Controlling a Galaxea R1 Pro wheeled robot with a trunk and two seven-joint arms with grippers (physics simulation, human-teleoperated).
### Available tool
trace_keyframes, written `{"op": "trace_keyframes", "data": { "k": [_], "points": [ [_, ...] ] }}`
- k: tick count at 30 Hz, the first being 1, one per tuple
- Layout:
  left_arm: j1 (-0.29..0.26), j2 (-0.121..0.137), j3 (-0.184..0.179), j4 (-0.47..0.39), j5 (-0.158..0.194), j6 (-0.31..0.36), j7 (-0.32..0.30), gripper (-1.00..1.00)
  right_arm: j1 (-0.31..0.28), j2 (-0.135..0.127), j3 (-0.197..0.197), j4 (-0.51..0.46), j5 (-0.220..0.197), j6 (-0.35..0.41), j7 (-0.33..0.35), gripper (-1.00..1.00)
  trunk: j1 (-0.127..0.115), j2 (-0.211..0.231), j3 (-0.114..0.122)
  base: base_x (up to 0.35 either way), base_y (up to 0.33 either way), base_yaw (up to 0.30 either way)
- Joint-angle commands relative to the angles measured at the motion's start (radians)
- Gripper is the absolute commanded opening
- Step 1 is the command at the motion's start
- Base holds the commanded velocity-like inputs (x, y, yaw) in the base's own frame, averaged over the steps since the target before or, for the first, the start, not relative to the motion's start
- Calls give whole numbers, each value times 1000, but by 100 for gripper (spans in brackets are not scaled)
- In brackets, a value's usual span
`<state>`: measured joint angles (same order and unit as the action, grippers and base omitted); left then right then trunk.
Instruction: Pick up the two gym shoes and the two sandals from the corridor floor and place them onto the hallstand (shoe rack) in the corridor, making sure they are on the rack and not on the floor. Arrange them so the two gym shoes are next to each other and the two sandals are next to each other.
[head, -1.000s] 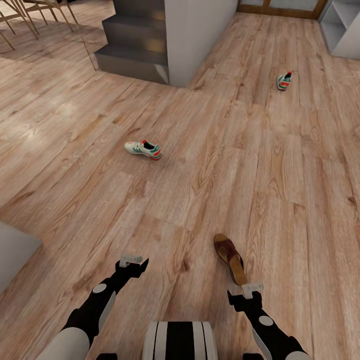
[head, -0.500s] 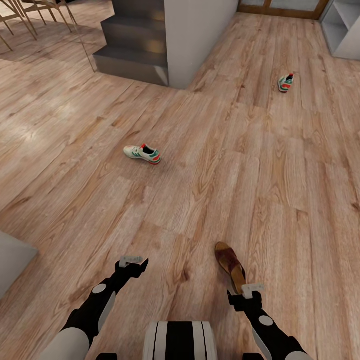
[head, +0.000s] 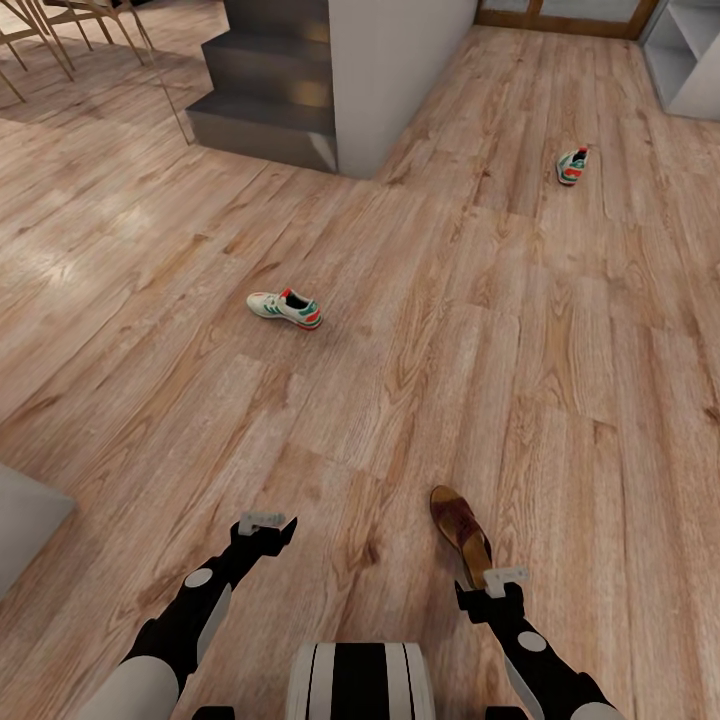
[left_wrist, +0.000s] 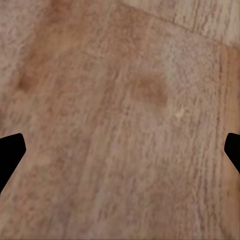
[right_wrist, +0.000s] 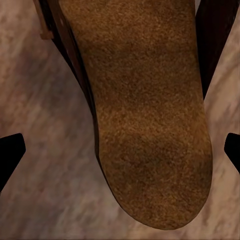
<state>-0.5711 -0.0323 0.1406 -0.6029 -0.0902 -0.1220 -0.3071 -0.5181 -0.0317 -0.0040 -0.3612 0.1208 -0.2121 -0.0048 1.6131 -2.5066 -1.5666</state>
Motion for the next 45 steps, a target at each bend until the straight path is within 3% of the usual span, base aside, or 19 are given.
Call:
{"op": "trace_keyframes", "data": {
  "k": [1,29,38,45],
  "points": [
    [0,-1,8,0,-10,-4,-7,100,0,0,-1,1,8,-3,-1,100,0,0,0,28,0,0],
    [0,-1,7,0,-11,-5,-6,100,0,0,-1,1,8,-3,-1,100,0,0,0,4,0,-1],
    [0,-1,7,0,-11,-4,-6,100,0,1,-1,1,8,-3,-1,100,0,0,0,0,0,-150],
    [0,-1,7,0,-11,-3,-6,100,0,1,-1,1,8,-3,-1,100,3,-2,-24,0,0,-92]
  ]
}}
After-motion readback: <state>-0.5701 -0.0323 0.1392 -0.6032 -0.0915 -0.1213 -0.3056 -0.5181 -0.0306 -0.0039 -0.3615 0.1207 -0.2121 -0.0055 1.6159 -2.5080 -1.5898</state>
